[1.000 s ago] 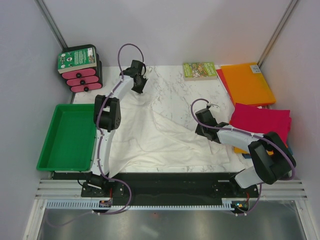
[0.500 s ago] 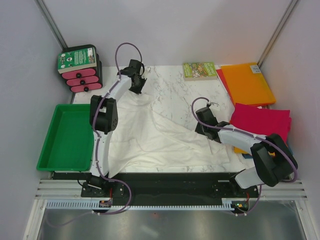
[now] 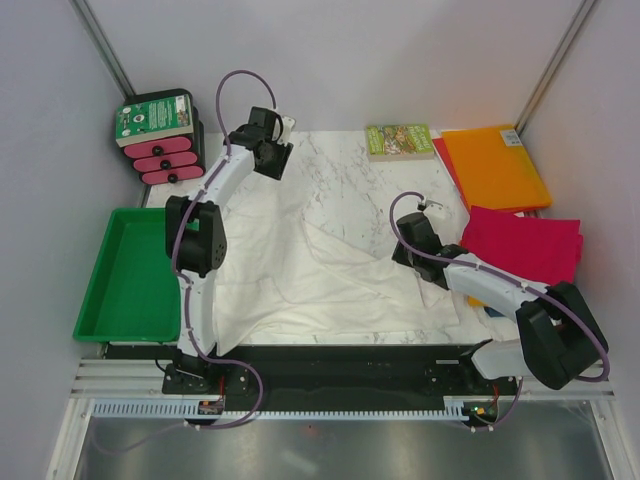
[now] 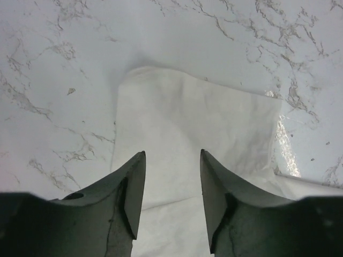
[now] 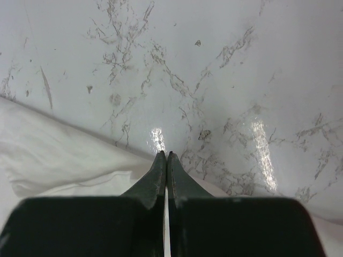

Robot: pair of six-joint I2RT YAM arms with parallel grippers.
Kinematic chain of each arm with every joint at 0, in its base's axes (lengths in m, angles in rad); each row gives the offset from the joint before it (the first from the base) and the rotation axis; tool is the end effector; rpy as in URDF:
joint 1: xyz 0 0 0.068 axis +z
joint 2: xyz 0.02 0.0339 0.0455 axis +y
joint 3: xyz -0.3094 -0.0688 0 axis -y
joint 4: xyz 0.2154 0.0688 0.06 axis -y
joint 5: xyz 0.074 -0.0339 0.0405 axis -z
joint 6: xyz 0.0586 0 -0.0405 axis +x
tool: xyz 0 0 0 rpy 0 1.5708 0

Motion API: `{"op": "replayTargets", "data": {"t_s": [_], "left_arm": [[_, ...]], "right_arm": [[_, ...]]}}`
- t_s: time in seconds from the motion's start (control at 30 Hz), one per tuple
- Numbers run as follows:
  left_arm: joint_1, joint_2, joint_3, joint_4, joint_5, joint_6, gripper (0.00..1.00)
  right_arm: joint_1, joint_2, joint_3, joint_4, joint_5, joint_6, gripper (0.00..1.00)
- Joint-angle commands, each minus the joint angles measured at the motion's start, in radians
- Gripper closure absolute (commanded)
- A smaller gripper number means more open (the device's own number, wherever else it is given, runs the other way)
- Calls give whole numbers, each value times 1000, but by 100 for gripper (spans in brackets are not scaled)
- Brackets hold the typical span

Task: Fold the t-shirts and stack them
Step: Grap the side of the flattened tshirt furthest away from the robot with both arms

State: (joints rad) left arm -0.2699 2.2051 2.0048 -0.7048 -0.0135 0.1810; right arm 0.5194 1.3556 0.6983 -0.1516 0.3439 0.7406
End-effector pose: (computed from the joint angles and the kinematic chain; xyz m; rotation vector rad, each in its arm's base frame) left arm 0.4901 -0.1348 0.2744 0.5478 2.4145 -0.0213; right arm 0.2271 0.1071 0.2382 0.4174 2.2930 0.2224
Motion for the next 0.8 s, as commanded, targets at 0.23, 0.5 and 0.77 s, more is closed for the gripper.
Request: {"op": "replayTargets", "data": {"t_s": [0.23, 0.5, 0.77], "left_arm": [[15, 195, 250, 1, -31, -26, 22], [28, 375, 396, -47, 7, -37, 19], [58, 456, 485, -122, 9, -18, 17]], "right_arm": [[-1, 34, 24, 6, 14, -7, 100], [1, 53, 13, 9, 10, -6, 100], [-1, 96, 7, 43, -14, 14, 100]]}}
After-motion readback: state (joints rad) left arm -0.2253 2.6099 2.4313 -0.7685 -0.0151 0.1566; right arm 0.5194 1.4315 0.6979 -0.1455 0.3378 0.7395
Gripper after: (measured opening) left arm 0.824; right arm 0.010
